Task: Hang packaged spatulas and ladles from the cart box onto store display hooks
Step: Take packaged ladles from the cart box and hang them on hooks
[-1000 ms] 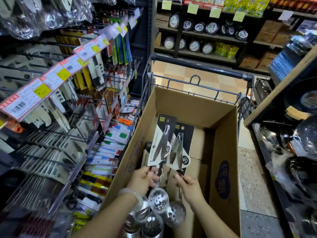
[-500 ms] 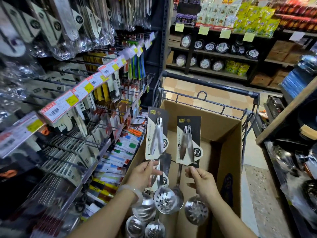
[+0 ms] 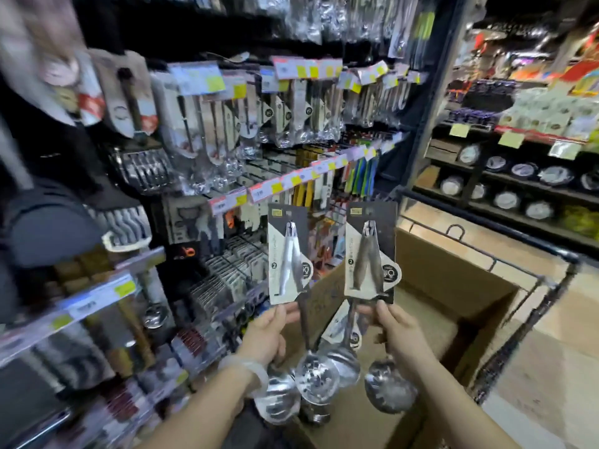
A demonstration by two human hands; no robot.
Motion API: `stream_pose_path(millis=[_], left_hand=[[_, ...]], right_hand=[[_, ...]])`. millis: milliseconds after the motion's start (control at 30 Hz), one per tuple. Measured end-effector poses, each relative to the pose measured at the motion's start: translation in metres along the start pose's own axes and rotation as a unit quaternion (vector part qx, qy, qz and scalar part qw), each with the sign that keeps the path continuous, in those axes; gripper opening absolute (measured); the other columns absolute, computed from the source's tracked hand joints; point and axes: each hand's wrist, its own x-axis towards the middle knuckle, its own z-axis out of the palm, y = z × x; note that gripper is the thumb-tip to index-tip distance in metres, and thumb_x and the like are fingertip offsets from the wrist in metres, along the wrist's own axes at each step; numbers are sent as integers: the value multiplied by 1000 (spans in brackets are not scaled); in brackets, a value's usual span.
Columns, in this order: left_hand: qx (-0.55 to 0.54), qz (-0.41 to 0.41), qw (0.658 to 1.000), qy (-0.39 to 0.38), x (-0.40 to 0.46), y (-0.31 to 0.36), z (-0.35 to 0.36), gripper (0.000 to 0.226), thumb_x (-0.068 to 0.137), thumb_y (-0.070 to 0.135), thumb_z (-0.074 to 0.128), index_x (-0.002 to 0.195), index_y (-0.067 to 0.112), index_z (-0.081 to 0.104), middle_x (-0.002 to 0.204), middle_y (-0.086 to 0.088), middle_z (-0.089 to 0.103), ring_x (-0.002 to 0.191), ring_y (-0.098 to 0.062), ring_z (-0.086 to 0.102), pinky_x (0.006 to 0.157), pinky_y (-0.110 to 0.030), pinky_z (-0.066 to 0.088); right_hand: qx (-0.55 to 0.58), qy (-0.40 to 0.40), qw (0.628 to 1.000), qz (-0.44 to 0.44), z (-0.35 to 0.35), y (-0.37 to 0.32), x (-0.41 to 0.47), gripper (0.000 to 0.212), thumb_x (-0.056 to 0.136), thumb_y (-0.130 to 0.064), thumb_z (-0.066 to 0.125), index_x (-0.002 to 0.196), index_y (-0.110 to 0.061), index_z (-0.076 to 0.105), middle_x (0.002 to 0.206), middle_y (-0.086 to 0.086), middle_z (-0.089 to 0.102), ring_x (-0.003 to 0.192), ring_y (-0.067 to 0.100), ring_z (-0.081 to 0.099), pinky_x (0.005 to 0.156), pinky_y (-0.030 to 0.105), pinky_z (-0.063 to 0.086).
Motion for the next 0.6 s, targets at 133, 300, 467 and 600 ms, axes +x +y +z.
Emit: stream_pose_path(millis=[133, 300, 467, 600], left_hand=[[-35, -13, 996, 85, -53, 7, -44, 32, 98, 36, 33, 101, 22, 62, 82, 0, 75, 28, -6, 37, 34, -15, 32], [-115, -9, 983, 145, -117, 10, -109, 33, 96, 35, 36, 92, 21, 65, 77, 10, 75, 54, -4, 64, 62, -32, 46], [-192, 10, 955, 224, -199, 8, -183, 36, 97, 33, 36, 81, 8, 58, 78, 0, 75, 71, -14, 72, 41, -20, 45], [-237, 33, 921, 309, -291, -2, -250, 37, 95, 34, 39, 72, 10, 55, 95, -9, 73, 88, -29, 70, 36, -21, 43]], right_hand=[[49, -96, 994, 9, 42, -14, -14, 33, 96, -27, 47, 78, -11, 70, 87, 4, 75, 84, 16, 71, 67, 25, 55], [86, -213, 973, -1, 115, -34, -51, 20, 97, -23, 44, 91, -15, 62, 83, -8, 75, 80, 20, 73, 51, 21, 55], [83, -338, 937, 0, 206, -58, -115, 29, 99, -21, 36, 89, -7, 60, 81, 0, 75, 69, 12, 72, 47, 20, 48], [84, -429, 899, 6, 286, -72, -194, 32, 99, -16, 34, 85, -4, 59, 70, 1, 75, 62, 9, 70, 51, 19, 55]])
